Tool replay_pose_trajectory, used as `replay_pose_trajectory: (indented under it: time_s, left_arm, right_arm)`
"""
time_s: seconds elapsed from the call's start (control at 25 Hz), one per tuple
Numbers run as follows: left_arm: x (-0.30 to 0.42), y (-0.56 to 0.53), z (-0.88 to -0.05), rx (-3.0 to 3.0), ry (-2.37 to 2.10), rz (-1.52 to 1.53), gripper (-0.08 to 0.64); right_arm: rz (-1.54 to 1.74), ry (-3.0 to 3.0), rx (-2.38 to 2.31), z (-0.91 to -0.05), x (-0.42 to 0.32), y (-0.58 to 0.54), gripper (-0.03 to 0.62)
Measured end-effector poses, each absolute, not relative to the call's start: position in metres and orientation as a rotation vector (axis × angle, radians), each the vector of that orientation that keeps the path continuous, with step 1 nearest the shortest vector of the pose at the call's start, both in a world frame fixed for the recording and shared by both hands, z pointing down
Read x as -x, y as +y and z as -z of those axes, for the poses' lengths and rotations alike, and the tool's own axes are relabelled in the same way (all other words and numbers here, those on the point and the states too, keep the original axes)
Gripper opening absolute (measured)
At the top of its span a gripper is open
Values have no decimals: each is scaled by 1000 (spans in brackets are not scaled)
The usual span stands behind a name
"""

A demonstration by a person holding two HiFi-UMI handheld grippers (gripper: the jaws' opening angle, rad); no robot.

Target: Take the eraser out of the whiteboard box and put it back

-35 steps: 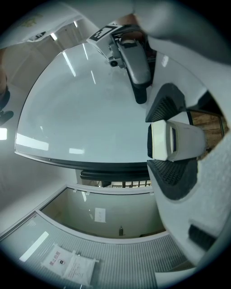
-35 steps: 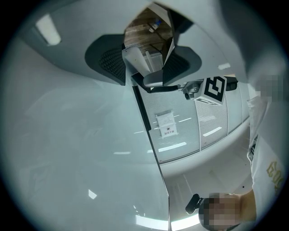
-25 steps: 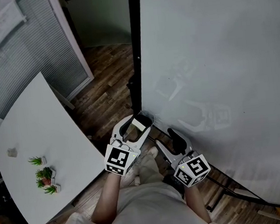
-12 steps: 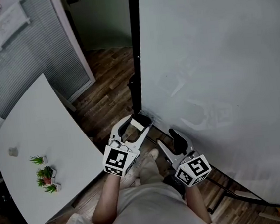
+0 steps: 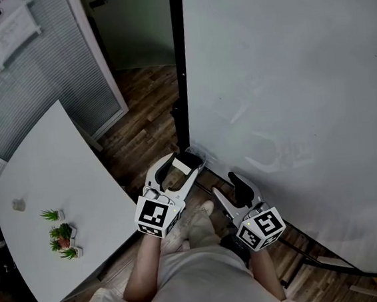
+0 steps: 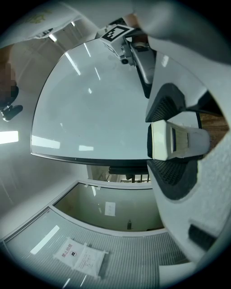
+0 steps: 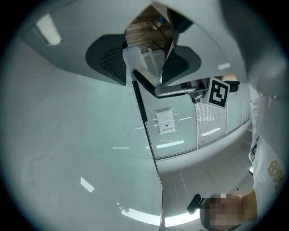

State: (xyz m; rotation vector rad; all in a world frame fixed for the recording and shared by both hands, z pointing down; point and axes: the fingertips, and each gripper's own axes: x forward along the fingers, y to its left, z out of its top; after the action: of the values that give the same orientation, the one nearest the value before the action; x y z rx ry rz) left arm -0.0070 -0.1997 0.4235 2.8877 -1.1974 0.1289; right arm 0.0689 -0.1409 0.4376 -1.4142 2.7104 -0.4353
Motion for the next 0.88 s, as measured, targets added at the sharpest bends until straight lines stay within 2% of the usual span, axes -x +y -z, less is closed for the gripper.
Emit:
replay_pose_trajectory:
  time_s: [0.88]
  left_arm:
    - [23, -177, -393, -2911, -1210, -31, 258]
  right_arm:
    - [383, 2735, 1387, -425, -51, -126, 247]
